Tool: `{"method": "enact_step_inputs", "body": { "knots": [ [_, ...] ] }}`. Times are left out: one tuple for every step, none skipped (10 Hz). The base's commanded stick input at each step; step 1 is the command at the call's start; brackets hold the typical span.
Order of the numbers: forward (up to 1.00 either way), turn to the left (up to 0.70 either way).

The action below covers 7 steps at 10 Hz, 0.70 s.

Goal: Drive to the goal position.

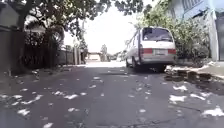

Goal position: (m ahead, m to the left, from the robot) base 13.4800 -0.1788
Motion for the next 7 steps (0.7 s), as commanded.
{"method": "enact_step_inputs", "body": {
  "knots": [
    [1.0, 0.0],
    [1.0, 0.0],
    [1.0, 0.0],
    [1.0, 0.0],
    [1.0, 0.0],
    [1.0, 0.12],
    [1.0, 0.37]
  ]
}}
